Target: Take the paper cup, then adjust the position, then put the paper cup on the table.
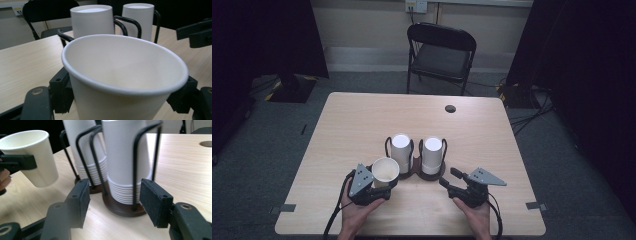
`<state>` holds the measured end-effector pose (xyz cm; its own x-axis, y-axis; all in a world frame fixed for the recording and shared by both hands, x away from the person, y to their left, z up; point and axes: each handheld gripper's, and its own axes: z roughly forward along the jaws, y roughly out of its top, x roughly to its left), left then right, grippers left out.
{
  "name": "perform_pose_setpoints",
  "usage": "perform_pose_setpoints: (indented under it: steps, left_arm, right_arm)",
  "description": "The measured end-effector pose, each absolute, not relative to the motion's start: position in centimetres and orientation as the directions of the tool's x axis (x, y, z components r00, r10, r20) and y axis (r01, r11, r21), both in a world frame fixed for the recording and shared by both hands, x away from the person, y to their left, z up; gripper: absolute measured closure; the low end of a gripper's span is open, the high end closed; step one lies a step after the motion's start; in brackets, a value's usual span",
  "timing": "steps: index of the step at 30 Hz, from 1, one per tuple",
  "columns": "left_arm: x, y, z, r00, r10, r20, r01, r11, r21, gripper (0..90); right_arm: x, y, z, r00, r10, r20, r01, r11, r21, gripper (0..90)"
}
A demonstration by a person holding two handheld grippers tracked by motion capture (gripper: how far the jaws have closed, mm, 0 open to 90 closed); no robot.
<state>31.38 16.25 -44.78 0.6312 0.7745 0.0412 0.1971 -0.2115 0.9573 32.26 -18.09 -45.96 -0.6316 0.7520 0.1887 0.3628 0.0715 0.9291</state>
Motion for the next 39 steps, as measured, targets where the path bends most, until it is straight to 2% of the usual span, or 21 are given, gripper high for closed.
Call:
perform_pose_setpoints:
  steps: [16,26,39]
  left_arm:
    - [33.3,19.5,-44.6,0.552,0.834,-0.018,0.220,-0.124,0.968,23.0]
    - [35.5,21.2,-43.6,0.506,0.862,-0.031,0.198,-0.082,0.977,22.9]
    - [38.6,22.0,-44.4,0.453,0.890,-0.057,0.191,-0.034,0.981,22.8]
  right_arm:
    - [32.3,-19.9,-47.2,-0.566,0.807,0.166,0.348,0.051,0.936,39.5]
    - [32.3,-20.5,-48.2,-0.514,0.846,0.140,0.309,0.031,0.950,31.7]
    - [32.5,-20.9,-49.4,-0.465,0.878,0.117,0.271,0.016,0.962,29.2]
